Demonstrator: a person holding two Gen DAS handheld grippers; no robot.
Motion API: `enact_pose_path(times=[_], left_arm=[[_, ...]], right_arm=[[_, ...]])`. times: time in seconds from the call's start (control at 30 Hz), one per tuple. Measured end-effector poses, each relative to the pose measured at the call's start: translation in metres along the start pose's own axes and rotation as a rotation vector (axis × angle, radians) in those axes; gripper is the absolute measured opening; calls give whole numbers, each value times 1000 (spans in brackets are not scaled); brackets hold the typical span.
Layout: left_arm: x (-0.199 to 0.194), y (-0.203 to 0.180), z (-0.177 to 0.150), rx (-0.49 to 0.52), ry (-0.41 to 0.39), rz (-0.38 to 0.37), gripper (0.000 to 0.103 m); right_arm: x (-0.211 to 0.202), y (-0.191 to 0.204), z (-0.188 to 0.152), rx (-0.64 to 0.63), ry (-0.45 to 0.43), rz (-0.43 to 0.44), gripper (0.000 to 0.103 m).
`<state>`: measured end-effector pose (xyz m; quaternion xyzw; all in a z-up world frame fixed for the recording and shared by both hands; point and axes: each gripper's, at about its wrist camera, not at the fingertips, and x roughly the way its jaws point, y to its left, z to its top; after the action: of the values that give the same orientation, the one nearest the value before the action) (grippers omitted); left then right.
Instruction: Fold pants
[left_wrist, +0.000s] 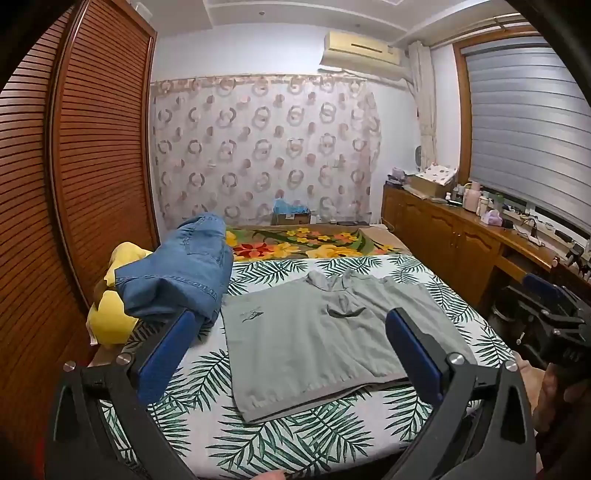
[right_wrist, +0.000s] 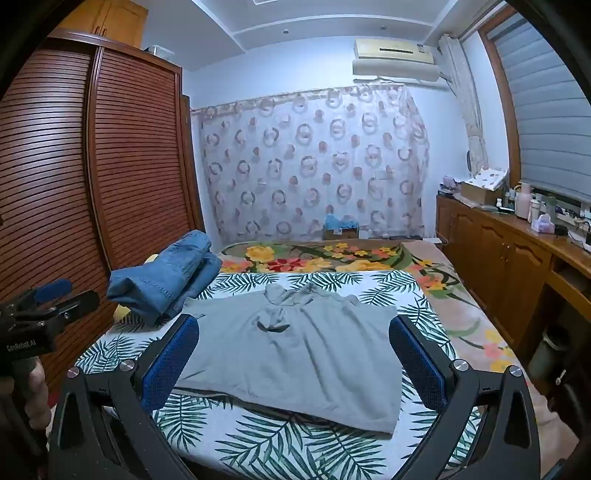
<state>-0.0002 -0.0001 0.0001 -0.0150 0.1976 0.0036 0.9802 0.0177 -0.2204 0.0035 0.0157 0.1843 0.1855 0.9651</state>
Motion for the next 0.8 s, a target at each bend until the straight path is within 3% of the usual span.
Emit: enact_pose_path(times=[0.8], left_arm=[[0,0,0,7,2,7,103]], right_arm=[[-6,0,0,2,-13,2,103]])
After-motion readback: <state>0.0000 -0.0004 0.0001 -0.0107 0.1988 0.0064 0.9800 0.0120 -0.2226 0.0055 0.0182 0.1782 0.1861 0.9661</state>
